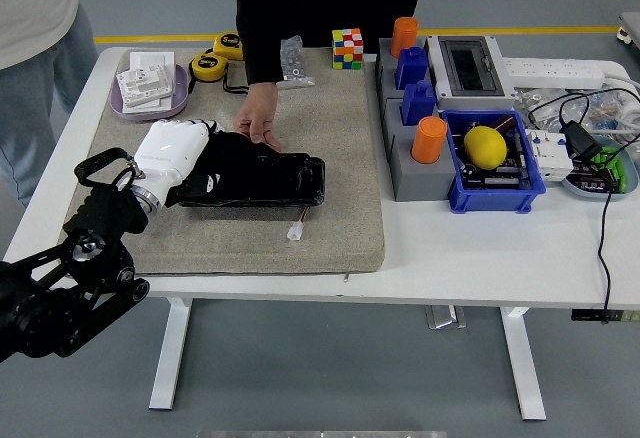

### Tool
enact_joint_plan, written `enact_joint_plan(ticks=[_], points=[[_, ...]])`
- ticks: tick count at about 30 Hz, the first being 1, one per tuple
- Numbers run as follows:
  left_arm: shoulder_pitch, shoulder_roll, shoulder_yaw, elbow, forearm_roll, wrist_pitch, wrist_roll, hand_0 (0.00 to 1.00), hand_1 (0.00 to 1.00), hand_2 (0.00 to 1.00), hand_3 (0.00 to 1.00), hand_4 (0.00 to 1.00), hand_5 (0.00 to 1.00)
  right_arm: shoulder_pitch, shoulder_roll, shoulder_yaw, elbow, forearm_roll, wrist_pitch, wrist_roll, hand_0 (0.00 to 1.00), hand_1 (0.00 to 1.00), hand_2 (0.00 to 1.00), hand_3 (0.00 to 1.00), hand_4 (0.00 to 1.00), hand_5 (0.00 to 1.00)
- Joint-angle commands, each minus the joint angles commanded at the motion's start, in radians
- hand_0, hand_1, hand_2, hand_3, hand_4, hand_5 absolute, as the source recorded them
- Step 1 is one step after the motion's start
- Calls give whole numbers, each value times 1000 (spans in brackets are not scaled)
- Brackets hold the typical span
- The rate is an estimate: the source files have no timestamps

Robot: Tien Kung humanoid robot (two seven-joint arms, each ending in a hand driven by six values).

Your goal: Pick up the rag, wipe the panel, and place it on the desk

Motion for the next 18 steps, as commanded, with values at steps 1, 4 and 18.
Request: enact_joint_plan(ticks=[1,4,18], points=[[3,3,-8,0,2,0,0,229,126,414,264,88,2,0,0,0,0,-1,0,0,691,469,648,620,998,691],[13,13,-25,0,6,0,-1,229,126,414,264,88,2,0,1,1,0,-1,-1,0,691,469,648,620,998,691],[22,18,-17,-8,4,1,-1,228,125,413,263,86,2,1,-1,3,0,-4,1,-2,691,469,648,620,998,691]])
